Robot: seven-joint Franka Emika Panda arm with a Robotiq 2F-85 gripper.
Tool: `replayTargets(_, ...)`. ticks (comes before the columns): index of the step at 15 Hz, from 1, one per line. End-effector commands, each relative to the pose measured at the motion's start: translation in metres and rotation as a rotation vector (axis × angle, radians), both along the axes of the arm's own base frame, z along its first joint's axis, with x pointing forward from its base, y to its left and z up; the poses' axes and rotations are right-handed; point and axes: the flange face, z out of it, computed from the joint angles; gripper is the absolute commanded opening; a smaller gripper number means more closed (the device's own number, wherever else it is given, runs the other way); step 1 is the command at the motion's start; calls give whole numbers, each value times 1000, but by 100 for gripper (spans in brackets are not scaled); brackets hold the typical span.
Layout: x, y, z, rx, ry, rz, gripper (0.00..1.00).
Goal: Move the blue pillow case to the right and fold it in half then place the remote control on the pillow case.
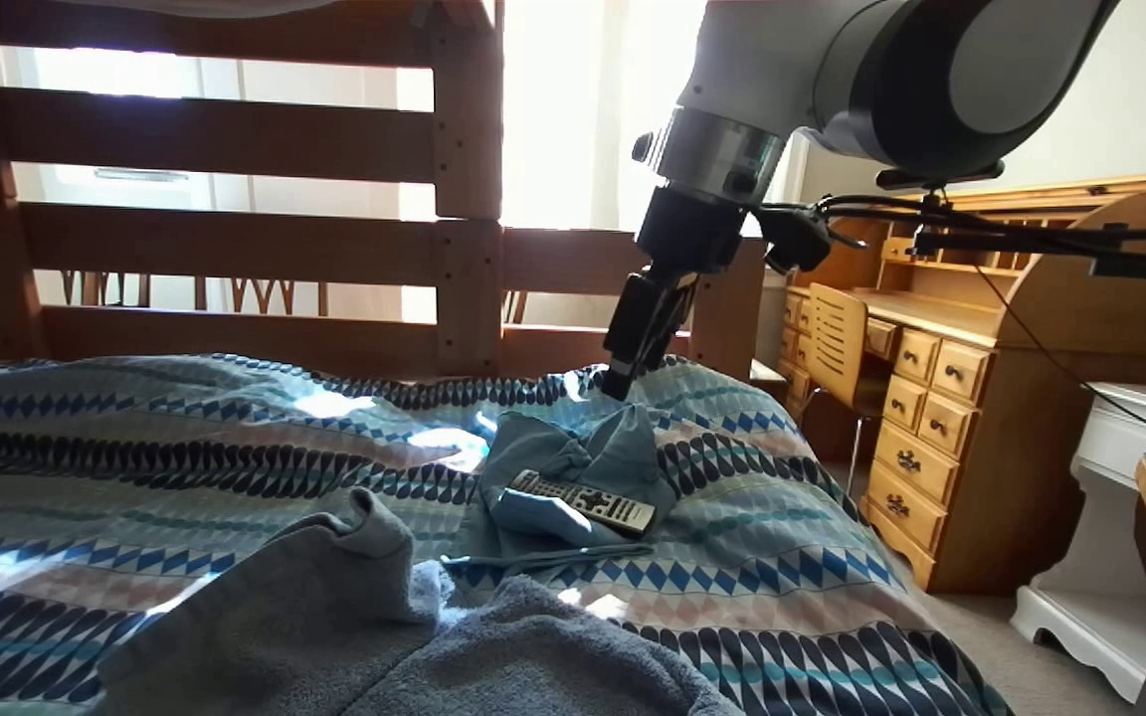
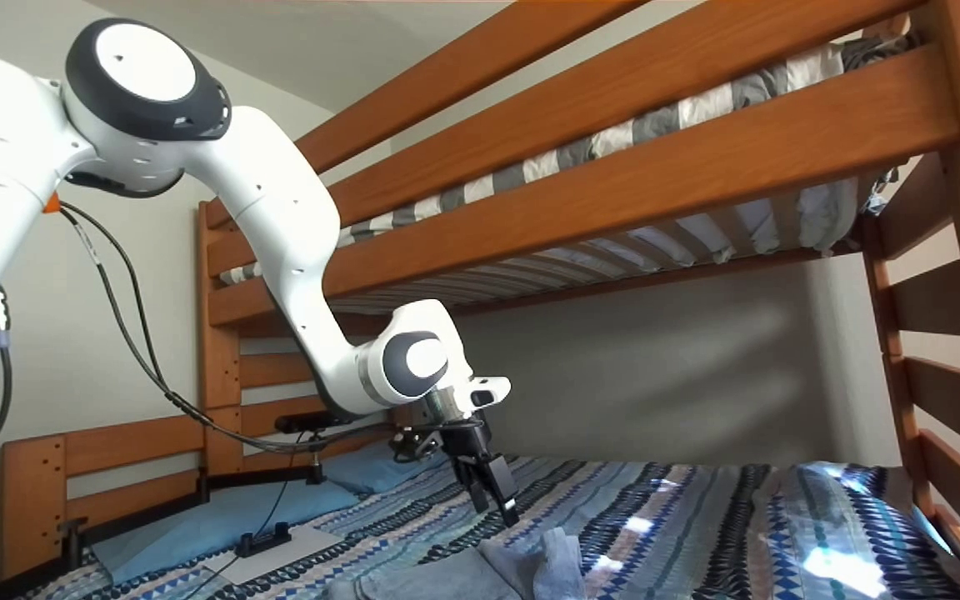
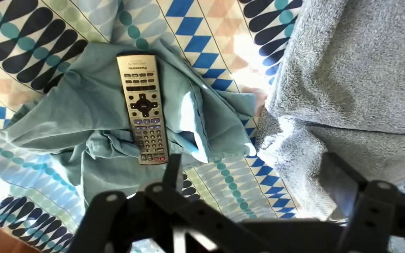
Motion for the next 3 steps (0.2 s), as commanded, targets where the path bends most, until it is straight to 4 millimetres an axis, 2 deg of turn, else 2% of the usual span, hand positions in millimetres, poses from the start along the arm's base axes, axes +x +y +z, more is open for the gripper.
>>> replayTargets(1,0,0,0,1,1,0,100)
replayTargets(3,0,0,0,1,1,0,100)
